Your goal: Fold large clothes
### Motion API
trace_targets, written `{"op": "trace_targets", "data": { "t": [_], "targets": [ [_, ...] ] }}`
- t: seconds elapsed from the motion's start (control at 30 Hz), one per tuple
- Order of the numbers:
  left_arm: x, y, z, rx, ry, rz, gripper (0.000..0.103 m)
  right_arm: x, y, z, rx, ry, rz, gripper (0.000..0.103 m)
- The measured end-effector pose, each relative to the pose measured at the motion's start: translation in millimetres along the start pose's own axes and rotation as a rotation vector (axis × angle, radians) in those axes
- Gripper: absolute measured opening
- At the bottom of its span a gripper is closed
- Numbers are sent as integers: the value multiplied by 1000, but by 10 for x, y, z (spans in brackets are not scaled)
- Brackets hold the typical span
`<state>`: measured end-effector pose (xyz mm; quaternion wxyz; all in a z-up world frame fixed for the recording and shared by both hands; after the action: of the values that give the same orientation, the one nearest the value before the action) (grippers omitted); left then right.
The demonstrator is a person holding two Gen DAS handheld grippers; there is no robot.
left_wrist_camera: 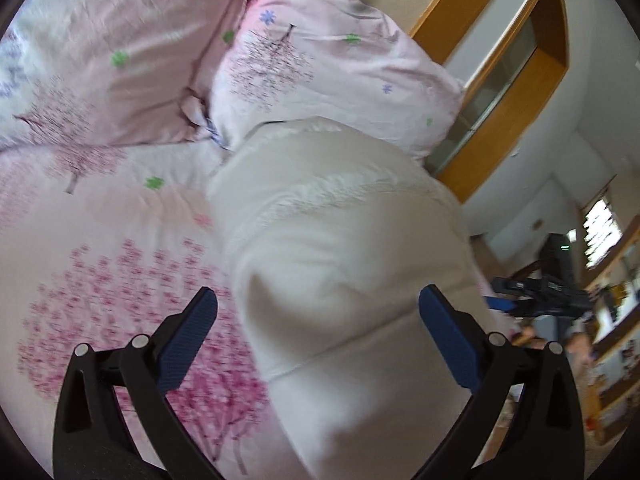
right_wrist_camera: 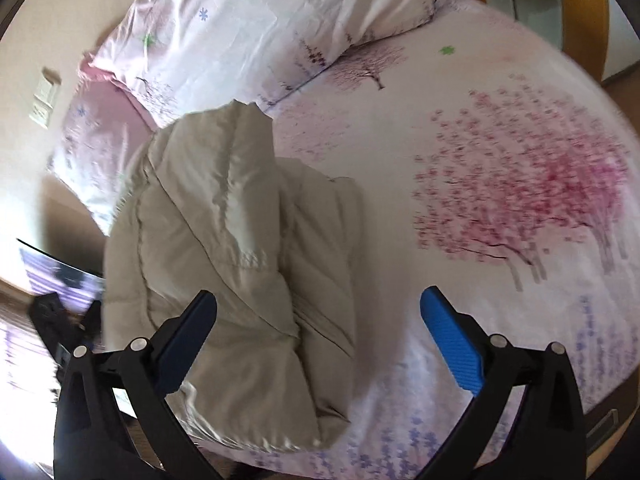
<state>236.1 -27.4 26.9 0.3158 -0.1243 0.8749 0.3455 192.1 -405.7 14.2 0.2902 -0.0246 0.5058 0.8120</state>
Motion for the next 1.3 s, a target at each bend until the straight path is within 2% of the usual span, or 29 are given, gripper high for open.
{"op": "trace_targets", "data": {
  "t": [0.2,0.33,0.4,0.5,0.7,0.97,1.17,1.3],
  "targets": [
    [-34,-132,-26,43,3,50,101,-87,-285,-41,-112,-62,117,102],
    [-65,-200,-2,88,26,93,100,-162,-500,-40,-243,-90,202,102],
    [-80,-235,8,100,31,111,100,-211,-618,-63,-280,-109,248,102],
    [-103,-271,66,130,55,135,100,-226,-796,-57,-313,-115,321,102],
    [-111,-374,215,175,122,169,101,-248,-1013,2,-370,-92,393,102],
    [-116,-489,366,198,177,176,101,-307,-1191,183,-369,-42,413,102],
    [-98,-449,378,186,188,164,101,-322,-1220,164,-389,-57,397,102],
    [-106,-463,422,219,198,189,101,-331,-1217,97,-411,-36,393,102]
  ]
}}
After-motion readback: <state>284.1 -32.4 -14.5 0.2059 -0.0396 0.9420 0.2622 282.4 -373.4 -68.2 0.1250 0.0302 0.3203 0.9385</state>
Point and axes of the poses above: each gripper's, at about its wrist camera, not at the fingertips, and y roughly against the way its jaws point, z to its left, x to its underside, the point moved 1 cm from there along -y, roughly the way its jaws point, and after that the axes turned 5 degrees about x, right-handed, at the moved point
